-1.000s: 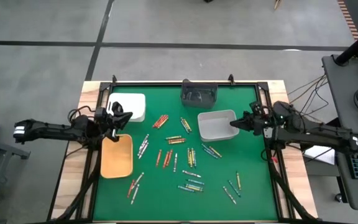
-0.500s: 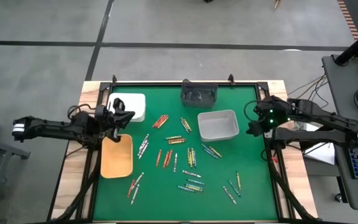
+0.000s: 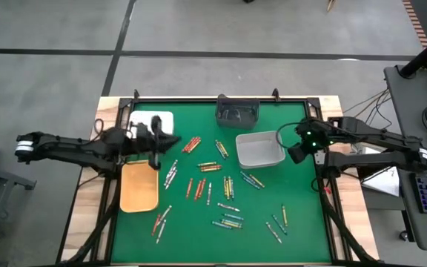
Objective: Sort crayons
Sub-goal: Put the green crayon into the gray bin
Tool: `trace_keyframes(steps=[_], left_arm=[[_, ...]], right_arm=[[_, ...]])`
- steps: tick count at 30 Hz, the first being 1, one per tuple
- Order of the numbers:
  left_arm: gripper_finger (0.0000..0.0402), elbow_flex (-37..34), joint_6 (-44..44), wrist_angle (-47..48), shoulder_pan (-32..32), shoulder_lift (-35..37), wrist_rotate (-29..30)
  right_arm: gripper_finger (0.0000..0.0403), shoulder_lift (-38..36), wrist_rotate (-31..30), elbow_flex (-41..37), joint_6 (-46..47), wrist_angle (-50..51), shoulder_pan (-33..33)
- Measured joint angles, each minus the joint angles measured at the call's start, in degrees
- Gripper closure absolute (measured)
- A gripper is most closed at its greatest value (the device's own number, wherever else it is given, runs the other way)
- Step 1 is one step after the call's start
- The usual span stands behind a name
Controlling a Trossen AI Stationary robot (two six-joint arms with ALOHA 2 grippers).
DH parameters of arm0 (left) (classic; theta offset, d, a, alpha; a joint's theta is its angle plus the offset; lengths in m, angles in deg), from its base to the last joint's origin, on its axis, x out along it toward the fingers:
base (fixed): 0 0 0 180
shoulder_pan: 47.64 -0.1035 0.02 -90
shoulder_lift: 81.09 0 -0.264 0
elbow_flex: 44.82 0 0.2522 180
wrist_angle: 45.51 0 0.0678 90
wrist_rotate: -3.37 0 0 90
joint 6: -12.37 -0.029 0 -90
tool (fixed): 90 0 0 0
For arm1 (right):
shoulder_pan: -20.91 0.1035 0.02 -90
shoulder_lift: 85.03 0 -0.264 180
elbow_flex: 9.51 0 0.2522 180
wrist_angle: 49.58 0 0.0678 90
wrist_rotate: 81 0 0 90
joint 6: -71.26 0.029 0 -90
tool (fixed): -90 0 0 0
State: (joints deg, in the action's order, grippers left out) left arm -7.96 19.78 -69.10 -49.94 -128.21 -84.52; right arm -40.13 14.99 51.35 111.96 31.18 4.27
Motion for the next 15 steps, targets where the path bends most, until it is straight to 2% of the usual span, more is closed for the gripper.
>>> trace_keyframes(steps=[2, 6, 11, 15], left_arm=[[0.0402, 1.16, 0.86, 0.09, 0.04, -1.92, -0.84], [0.0402, 3.78, 7.99, 2.33, 0.07, -3.65, 0.22], [0.0402, 4.59, 16.79, 10.56, 1.51, -3.84, -1.86], [0.0402, 2.69, 19.72, 12.3, 3.64, -3.86, -1.85]], right_arm=[[0.0335, 0.98, 1.84, 0.0, 2.59, -0.04, 0.43], [0.0335, 3.17, 6.69, -0.11, 8.91, -0.15, 4.07], [0.0335, 7.03, 6.3, -0.11, 17.76, -0.4, 12.53], [0.0335, 11.13, 5.95, -0.11, 26.75, -2.67, 21.69]])
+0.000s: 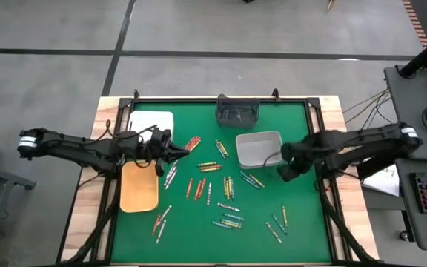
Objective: Sort crayons
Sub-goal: Put the green crayon into the gray bin
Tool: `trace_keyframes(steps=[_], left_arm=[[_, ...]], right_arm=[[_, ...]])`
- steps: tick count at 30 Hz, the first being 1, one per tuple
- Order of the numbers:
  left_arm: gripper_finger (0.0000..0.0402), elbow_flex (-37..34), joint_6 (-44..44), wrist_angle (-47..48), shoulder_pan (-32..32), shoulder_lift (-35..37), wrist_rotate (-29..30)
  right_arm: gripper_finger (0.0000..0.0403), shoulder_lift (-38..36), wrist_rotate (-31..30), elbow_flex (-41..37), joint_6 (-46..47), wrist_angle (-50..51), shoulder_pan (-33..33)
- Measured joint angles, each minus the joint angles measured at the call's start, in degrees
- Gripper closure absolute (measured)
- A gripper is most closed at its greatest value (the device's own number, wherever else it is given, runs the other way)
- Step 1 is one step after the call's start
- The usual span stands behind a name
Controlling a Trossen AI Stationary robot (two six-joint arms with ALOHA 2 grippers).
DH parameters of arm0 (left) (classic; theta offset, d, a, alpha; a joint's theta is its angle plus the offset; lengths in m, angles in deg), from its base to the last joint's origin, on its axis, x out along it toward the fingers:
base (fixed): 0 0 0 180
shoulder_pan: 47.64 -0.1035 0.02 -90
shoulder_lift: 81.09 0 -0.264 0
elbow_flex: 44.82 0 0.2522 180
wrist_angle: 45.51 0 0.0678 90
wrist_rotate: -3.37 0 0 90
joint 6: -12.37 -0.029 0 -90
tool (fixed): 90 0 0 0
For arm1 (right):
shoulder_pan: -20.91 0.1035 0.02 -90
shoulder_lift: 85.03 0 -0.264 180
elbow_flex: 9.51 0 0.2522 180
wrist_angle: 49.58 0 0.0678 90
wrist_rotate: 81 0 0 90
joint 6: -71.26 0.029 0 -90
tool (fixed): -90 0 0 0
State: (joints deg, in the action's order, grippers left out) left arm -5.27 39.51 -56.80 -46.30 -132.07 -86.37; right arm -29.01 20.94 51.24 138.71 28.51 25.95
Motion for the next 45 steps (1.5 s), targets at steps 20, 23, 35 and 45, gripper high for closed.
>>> trace_keyframes(steps=[20, 23, 35, 45], left_arm=[[0.0402, -0.77, -0.22, -0.89, 2.02, 0.3, 0.24], [0.0402, -0.77, -0.87, -1.95, 2.02, 0.28, 0.45], [0.0402, -0.77, -1.11, -2.87, 2.0, 0.07, 0.64], [0.0402, -0.64, -1.57, -2.85, 2.0, -0.09, 0.76]], right_arm=[[0.0312, 22.23, 0.03, 5.82, 27.55, -10.51, 28.95], [0.0284, 25.15, -0.46, 7.31, 27.19, -10.6, 28.98], [0.0228, 35.51, -2.74, 7.69, 25.55, -11.94, 28.83], [0.0272, 38.88, -3.19, 7.8, 24.84, -13.17, 28.83]])
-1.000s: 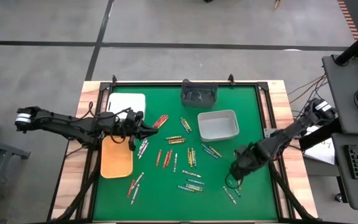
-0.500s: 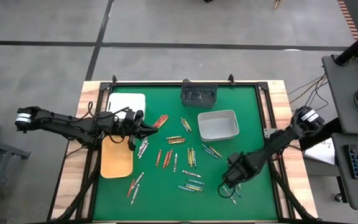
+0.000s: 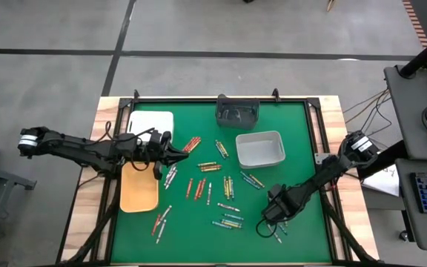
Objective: Sort crayons
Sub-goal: Put the green crayon into the gray bin
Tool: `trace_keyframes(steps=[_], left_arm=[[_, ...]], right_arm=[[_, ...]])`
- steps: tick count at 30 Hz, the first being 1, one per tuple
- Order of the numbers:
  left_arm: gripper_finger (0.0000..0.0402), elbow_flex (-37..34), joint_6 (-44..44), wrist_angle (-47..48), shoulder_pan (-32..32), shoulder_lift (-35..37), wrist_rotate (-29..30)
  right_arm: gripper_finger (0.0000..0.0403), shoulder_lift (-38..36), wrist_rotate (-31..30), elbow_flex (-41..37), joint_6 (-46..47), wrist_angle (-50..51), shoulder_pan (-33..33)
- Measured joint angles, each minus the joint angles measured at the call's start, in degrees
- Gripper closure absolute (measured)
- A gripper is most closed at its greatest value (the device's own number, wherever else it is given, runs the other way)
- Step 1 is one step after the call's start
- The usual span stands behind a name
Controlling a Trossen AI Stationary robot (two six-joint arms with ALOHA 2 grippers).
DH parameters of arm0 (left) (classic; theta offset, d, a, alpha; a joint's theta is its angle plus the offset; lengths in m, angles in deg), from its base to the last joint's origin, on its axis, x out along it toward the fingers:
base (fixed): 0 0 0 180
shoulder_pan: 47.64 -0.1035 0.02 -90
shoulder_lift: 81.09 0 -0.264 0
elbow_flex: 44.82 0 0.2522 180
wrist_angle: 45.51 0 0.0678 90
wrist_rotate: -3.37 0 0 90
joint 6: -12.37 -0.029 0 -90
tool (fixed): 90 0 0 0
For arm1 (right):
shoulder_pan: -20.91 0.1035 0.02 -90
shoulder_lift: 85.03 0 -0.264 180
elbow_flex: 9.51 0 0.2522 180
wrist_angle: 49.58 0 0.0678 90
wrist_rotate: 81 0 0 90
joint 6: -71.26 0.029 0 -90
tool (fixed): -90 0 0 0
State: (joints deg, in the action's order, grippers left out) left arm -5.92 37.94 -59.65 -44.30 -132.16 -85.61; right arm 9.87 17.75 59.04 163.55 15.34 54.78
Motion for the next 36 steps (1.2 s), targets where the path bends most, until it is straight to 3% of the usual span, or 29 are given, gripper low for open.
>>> trace_keyframes(steps=[11, 17, 24, 30, 36], left_arm=[[0.0402, -0.04, -0.62, 0.02, 0.0, -0.09, 0.04], [0.0402, -0.06, -0.63, 0.04, 0.0, -0.09, 0.04], [0.0402, -0.09, -0.63, 0.04, 0.0, -0.09, 0.04], [0.0402, -0.09, -0.63, 0.03, 0.0, -0.24, 0.04], [0.0402, -0.1, -0.63, -0.03, 0.0, -0.26, 0.09]], right_arm=[[0.0387, -0.01, -1.42, 0.01, 0.59, -0.93, 0.0], [0.039, -1.12, -2.19, -0.13, 0.11, -0.71, 0.0], [0.0391, -7.6, -7.96, 2.8, -0.64, 4.24, -0.04], [0.0391, -13.5, -18.22, 7.22, -7.14, 4.54, -1.49], [0.0391, -16.53, -26.73, 11.91, -22.55, 4.66, -8.34]])
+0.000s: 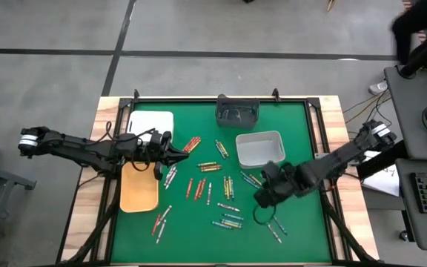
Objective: Sort crayons
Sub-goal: Put the green crayon into the gray bin
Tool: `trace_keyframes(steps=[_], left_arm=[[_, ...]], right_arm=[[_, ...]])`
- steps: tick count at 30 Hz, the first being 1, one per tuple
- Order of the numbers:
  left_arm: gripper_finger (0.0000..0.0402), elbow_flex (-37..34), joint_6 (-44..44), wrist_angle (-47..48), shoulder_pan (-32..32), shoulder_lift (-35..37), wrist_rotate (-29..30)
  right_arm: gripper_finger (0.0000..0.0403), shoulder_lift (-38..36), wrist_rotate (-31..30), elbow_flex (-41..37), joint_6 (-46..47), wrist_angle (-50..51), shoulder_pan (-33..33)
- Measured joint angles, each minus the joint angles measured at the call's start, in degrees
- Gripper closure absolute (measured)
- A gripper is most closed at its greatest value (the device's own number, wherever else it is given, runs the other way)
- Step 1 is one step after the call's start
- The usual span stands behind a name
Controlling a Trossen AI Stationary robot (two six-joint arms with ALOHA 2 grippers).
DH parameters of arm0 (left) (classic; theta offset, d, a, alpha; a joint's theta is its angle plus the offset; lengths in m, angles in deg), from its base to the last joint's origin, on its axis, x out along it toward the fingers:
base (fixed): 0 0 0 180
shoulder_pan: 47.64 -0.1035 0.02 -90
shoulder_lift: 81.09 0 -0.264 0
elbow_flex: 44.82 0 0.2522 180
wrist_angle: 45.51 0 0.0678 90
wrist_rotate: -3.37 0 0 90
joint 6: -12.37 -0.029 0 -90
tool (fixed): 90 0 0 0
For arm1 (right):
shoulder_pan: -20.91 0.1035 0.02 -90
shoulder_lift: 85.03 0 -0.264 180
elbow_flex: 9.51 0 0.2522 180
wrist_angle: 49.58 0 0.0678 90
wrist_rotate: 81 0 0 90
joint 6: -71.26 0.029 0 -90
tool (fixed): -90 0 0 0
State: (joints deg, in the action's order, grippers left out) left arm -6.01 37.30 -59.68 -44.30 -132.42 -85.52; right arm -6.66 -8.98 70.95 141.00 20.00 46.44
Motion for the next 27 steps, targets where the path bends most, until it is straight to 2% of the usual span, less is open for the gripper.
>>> trace_keyframes(steps=[7, 12, 16, 20, 27], left_arm=[[0.0402, 0.12, 0.0, -0.26, -0.02, 0.0, 2.46], [0.0402, 0.34, -0.87, -0.5, 0.0, 0.02, 4.53], [0.0402, 0.41, -2.35, -0.48, -0.02, 0.0, 6.96], [0.0402, 0.41, -3.44, -0.48, -0.07, 0.02, 9.3], [0.0402, 0.43, -2.91, -0.48, 0.0, 0.04, 9.99]], right_arm=[[0.0391, -0.15, -1.55, 2.76, -28.18, -1.39, -14.4], [0.0391, 1.11, -1.26, 2.67, -55.65, -1.54, -23.69], [0.0391, 3.52, 2.33, 2.67, -72.59, -4.12, -29.68], [0.0391, 6.7, 9.66, 2.67, -82.17, -4.44, -33.82], [0.0391, 11.35, 10.89, 2.65, -87.42, -1.34, -36.04]])
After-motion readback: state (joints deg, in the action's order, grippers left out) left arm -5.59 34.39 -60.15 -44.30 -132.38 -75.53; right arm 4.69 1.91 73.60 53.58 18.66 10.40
